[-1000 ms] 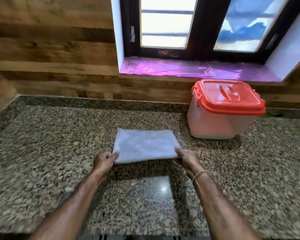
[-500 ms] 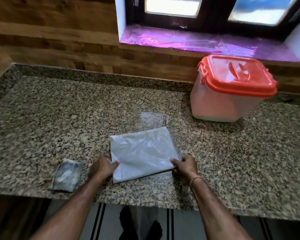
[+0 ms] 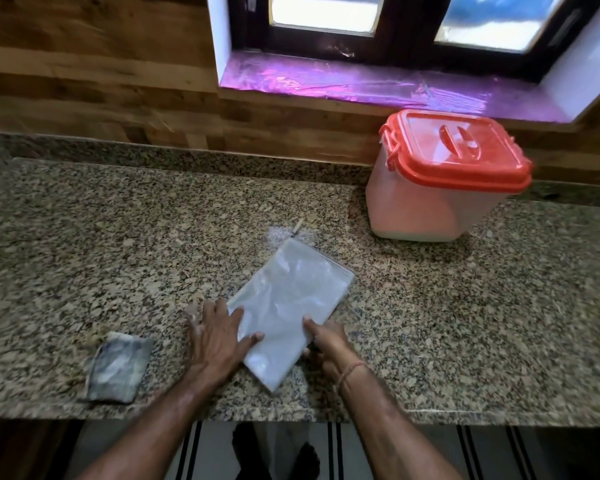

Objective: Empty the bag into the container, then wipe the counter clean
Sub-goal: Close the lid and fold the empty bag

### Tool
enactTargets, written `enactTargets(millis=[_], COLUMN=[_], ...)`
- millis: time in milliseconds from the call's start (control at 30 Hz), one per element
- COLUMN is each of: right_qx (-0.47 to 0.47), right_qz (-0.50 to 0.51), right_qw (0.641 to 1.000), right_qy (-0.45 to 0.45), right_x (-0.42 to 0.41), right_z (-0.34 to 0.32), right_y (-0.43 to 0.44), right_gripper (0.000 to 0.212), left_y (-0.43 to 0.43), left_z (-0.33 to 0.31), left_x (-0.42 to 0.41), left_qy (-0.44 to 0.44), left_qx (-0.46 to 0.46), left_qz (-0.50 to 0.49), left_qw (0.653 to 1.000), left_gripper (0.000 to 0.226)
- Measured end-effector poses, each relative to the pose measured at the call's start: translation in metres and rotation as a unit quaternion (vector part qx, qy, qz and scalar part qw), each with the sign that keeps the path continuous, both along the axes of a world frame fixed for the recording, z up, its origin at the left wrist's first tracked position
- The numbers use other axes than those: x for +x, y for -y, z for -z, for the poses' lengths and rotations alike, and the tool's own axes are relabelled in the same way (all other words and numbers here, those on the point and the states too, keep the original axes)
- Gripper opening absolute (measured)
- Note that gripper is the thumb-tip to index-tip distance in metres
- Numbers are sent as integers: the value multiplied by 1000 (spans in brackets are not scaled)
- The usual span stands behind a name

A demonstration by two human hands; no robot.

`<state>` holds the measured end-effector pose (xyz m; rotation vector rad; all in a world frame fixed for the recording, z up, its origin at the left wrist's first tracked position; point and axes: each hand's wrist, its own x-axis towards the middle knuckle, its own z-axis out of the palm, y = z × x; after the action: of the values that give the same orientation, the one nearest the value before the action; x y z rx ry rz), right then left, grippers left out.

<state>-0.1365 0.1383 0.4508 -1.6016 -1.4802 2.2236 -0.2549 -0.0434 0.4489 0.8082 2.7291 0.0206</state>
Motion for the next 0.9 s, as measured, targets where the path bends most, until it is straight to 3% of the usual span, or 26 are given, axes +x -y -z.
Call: enactTargets(millis=[100, 167, 233, 300, 433, 533, 633, 700, 767, 833, 900], right_qx=[88, 117, 93, 69, 42, 55, 52, 47, 51, 1, -54], right_qz=[-37, -83, -116, -151, -166, -172, -205, -225, -236, -173, -70], right_qw=[994, 987, 988, 986, 984, 982, 977, 973, 970, 985, 995], right_qy=[54, 77, 39, -8, -57, -48, -13, 5, 23, -1, -41], right_x=[-6, -5, -6, -5, 2, 5, 4, 1, -4, -12, -20], right_z=[1, -3, -14, -26, -36, -39, -43, -47, -51, -52, -54], right_y=[-9, -18, -22, -25, -34, -41, -46, -47, -46, -44, -39], right_gripper=[21, 12, 11, 14, 24, 29, 27, 26, 38, 31, 22], left_y=[-9, -15, -20, -21, -16, -9, -9, -9, -11, -13, -17], left_z=[-8, -10, -14, -13, -14, -12, -13, -15, -21, -29, -38], left_x=[-10, -25, -42, -60, -78, -78, -80, -85, -87, -85, -80], left_qy=[22, 76, 140, 219, 457, 556, 591, 593, 575, 543, 533], left_qx=[50, 88, 141, 172, 218, 223, 257, 257, 264, 297, 345], left_qz=[-52, -109, -170, -180, -229, -274, -306, -318, -328, -337, -348], left_qw=[997, 987, 965, 943, 831, 752, 701, 694, 701, 709, 689], left_gripper=[57, 66, 67, 44, 44, 49, 46, 44, 52, 54, 48])
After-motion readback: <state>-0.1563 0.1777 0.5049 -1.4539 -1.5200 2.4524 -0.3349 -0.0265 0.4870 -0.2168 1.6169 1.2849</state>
